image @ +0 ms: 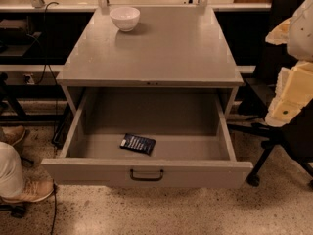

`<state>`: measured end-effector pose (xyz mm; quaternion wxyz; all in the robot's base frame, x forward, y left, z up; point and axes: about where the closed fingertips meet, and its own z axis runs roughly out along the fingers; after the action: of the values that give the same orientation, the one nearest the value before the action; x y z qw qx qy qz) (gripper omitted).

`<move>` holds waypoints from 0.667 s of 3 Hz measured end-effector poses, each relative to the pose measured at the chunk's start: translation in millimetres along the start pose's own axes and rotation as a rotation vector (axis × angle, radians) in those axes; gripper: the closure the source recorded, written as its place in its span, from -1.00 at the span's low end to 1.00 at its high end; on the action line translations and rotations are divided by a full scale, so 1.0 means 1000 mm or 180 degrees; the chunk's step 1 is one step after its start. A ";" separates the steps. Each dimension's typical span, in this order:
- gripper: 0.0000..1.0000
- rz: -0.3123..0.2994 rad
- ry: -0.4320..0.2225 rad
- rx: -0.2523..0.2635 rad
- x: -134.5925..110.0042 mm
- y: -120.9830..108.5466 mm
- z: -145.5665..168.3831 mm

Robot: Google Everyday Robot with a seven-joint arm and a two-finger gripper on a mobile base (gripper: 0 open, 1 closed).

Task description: Pick rxbar blueberry from top drawer and place on counter

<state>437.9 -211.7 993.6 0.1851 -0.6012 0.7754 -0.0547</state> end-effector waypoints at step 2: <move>-1.00 0.0135 -0.0004 -0.0132 -0.004 0.007 0.015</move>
Offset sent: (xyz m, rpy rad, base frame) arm 0.0000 0.0210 -0.0481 0.0736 0.1513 -0.0881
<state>437.8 -204.2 978.7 0.1743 -0.5884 0.7889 -0.0343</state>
